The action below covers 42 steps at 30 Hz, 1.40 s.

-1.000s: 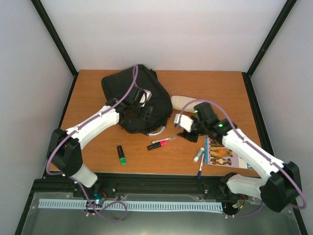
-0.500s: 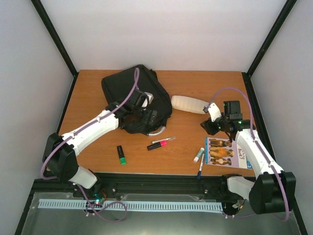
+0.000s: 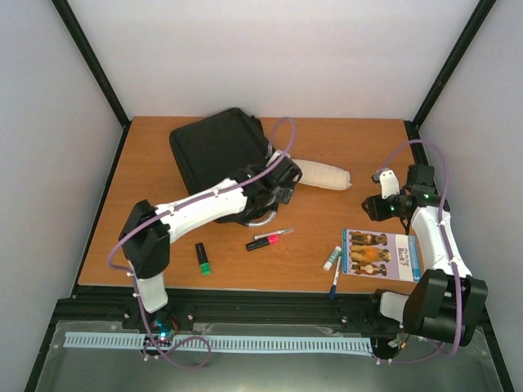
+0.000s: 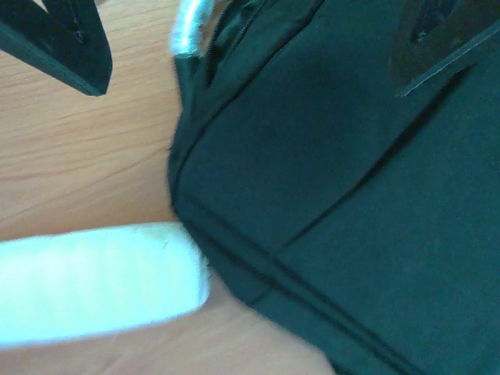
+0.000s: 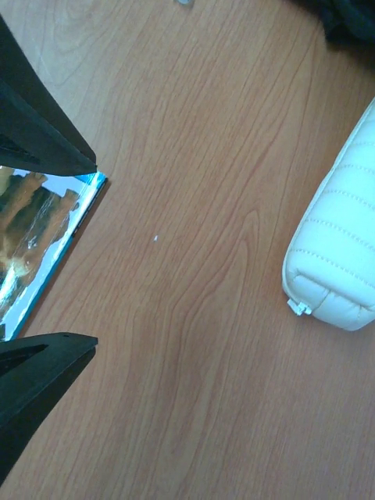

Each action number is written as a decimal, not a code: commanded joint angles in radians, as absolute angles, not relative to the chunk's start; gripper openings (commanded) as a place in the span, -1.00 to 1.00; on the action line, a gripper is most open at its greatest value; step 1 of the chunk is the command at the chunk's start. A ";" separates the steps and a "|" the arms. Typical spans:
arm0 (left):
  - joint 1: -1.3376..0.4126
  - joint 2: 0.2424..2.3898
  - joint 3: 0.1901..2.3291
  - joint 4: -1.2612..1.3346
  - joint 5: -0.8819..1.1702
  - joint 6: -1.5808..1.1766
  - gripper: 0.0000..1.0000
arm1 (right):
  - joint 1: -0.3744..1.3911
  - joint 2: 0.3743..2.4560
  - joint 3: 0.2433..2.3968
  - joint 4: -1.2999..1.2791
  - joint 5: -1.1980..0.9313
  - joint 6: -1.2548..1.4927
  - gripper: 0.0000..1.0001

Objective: Pack the student bag
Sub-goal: Pick up the book from the center of the board.

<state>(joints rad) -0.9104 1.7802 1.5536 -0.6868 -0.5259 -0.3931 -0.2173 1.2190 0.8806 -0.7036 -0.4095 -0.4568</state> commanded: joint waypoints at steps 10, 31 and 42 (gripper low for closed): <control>-0.907 1.864 1.442 -0.498 -0.157 -0.412 0.99 | -0.274 1.172 0.863 -0.910 -0.167 -0.745 0.28; -0.937 2.002 1.560 -0.402 0.252 -0.358 0.83 | -0.279 0.998 0.615 -1.081 0.201 -1.138 0.73; -0.943 2.021 1.557 -0.415 0.273 -0.368 0.83 | -0.295 1.027 0.517 -0.933 0.311 -1.185 0.74</control>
<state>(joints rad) -0.9295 2.0193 1.5166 -0.4084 0.2523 -0.3664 -0.2787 1.0058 0.5388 -1.0206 0.2375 -1.1568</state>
